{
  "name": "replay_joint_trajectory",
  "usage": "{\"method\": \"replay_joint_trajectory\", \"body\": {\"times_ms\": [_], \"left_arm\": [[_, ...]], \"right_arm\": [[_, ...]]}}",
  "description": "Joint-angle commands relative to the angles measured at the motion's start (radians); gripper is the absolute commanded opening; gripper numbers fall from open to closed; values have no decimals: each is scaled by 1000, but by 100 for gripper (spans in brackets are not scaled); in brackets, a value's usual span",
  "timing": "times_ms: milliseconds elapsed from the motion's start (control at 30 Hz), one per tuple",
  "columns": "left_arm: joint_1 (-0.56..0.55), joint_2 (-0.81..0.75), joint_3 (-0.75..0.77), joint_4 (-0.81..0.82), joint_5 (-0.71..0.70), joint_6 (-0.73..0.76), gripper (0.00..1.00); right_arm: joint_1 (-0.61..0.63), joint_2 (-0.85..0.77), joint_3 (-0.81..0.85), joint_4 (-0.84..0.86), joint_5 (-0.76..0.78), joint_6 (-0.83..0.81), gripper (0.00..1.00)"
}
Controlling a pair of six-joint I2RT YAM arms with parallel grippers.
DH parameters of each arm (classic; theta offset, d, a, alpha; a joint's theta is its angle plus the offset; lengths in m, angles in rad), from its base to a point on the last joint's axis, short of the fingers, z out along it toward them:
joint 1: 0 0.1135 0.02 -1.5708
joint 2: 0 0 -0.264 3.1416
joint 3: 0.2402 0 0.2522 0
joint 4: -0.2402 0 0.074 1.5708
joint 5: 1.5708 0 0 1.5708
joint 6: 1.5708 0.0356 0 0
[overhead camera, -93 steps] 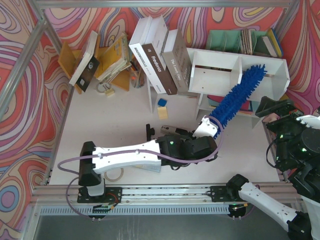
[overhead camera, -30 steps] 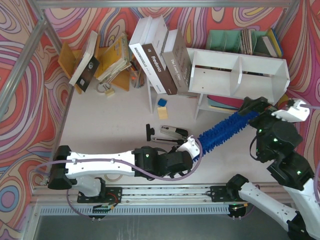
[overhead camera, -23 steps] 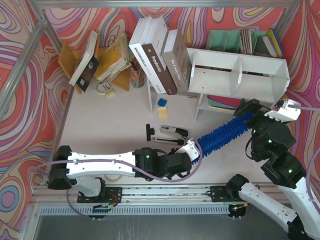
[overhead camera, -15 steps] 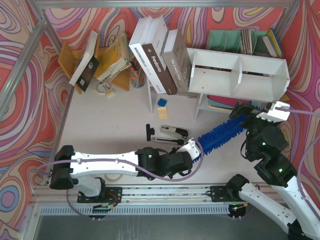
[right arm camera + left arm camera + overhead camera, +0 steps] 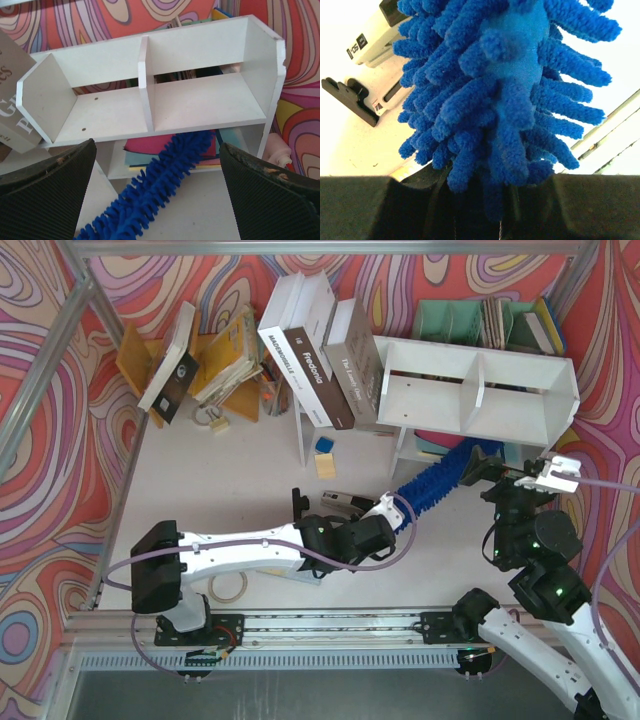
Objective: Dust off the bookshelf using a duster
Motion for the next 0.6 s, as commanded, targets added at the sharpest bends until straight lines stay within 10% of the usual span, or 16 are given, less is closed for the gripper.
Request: {"method": "replay_joint_trajectory", "body": {"times_ms": [0, 567], "left_arm": [[11, -1, 22, 107, -43, -27, 0], [38, -131, -172, 183, -301, -323, 0]], "right_arm": [[1, -6, -17, 44, -40, -7, 99], [0, -5, -26, 48, -28, -12, 99]]}}
